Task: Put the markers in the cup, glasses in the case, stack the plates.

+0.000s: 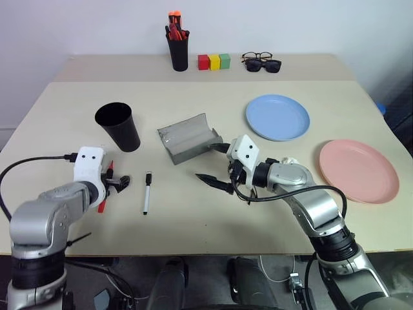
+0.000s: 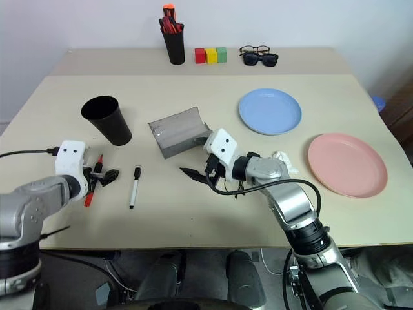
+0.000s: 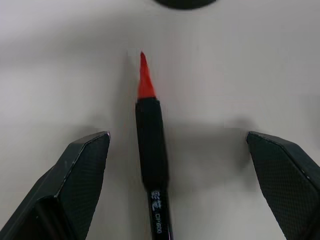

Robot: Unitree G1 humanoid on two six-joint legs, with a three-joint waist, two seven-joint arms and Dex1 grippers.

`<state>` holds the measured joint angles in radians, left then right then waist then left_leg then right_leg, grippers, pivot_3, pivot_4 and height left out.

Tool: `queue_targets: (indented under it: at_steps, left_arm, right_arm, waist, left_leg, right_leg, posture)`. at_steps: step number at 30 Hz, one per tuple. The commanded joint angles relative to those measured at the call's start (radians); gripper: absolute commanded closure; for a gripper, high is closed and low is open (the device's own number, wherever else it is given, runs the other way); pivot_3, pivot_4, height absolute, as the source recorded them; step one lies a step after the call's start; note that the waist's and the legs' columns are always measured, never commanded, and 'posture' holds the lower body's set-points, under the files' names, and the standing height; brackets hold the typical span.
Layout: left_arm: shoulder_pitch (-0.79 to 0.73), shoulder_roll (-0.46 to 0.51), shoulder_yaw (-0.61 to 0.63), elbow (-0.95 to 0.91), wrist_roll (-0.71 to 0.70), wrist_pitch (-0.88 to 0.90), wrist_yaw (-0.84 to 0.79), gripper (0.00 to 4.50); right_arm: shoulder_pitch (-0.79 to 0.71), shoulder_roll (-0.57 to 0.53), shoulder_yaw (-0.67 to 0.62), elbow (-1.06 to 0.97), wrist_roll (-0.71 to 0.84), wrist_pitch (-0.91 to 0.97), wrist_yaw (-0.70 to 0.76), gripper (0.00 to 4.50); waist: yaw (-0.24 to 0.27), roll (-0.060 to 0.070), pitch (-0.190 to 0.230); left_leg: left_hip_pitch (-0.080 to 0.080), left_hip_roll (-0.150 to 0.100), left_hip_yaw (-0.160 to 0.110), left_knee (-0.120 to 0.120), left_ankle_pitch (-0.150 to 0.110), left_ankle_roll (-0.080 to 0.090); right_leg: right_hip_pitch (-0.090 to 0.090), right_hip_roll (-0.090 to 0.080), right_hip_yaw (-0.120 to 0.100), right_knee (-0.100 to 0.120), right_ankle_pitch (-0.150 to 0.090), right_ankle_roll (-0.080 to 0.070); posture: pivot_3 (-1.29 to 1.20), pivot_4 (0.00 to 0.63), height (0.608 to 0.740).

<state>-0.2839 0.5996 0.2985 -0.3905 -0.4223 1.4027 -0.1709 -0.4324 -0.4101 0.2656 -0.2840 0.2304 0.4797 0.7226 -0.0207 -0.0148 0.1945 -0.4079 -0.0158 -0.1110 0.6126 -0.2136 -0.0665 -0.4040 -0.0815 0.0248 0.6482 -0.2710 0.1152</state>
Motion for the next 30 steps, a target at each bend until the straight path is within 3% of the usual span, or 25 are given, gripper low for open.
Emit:
queue_targets:
  at_steps: [1,7,10,14,16,21,30]
  left_arm:
    - [-0.019,0.017,0.003,0.065,0.034,0.044,0.008,1.38]
    - [-0.017,0.022,0.035,0.099,0.085,-0.026,0.043,4.45]
    - [-0.004,0.003,0.058,0.103,0.218,-0.433,0.138,4.48]
    - [-0.178,-0.066,0.260,0.135,0.155,-0.630,0.212,4.48]
    - [-0.231,-0.056,0.287,0.166,0.182,-0.750,0.233,4.48]
    - [-0.337,-0.070,0.129,0.264,0.218,-1.011,0.120,4.48]
    - [-0.426,-0.156,0.002,0.553,0.271,-1.280,0.071,4.48]
  right_arm:
    - [0.013,0.007,-0.009,-0.064,0.001,0.003,-0.018,0.00]
    - [0.011,0.022,-0.003,-0.053,-0.006,-0.004,-0.033,0.00]
    - [-0.004,0.031,-0.004,-0.039,-0.007,-0.014,-0.028,0.00]
    - [-0.038,0.054,0.001,-0.012,-0.008,-0.028,-0.023,0.00]
    - [-0.064,0.082,-0.002,0.004,-0.006,-0.040,-0.031,0.00]
    - [-0.168,0.216,-0.051,0.130,-0.055,-0.106,-0.185,0.00]
    - [-0.198,0.252,-0.039,0.155,-0.065,-0.117,-0.182,0.00]
  waist:
    - [-0.002,0.000,0.000]
    - [-0.021,0.000,0.000]
    - [-0.023,-0.001,0.000]
    - [-0.007,-0.006,0.002]
    - [0.000,-0.007,0.001]
    - [0.008,-0.006,0.001]
    - [-0.006,-0.007,0.001]
  left_leg:
    - [0.000,0.000,0.000,0.000,0.000,0.000]
    - [0.001,0.000,0.000,0.000,0.000,0.000]
    - [0.001,0.001,0.000,-0.001,0.000,-0.001]
    - [-0.002,0.001,-0.001,0.000,0.002,-0.004]
    - [-0.002,0.001,-0.001,0.000,0.002,-0.004]
    - [-0.001,0.000,0.000,-0.001,0.002,-0.004]
    - [-0.002,-0.002,-0.001,-0.001,0.003,-0.005]
  right_leg:
    - [0.000,0.000,0.000,0.000,0.000,0.000]
    - [0.000,0.000,0.000,0.001,0.000,0.000]
    - [-0.001,0.000,0.001,0.001,0.000,-0.001]
    - [-0.002,0.001,0.000,0.000,0.001,-0.001]
    - [-0.002,0.000,-0.001,-0.001,0.001,-0.001]
    - [-0.002,-0.001,0.000,0.000,0.001,0.000]
    - [-0.002,-0.001,0.000,0.000,0.002,0.002]
  posture:
    - [0.00,0.150,0.740]
    - [0.00,0.150,0.740]
    - [0.00,0.150,0.740]
    - [0.00,0.150,0.740]
    - [0.00,0.150,0.740]
    - [0.00,0.150,0.740]
    - [0.00,0.150,0.740]
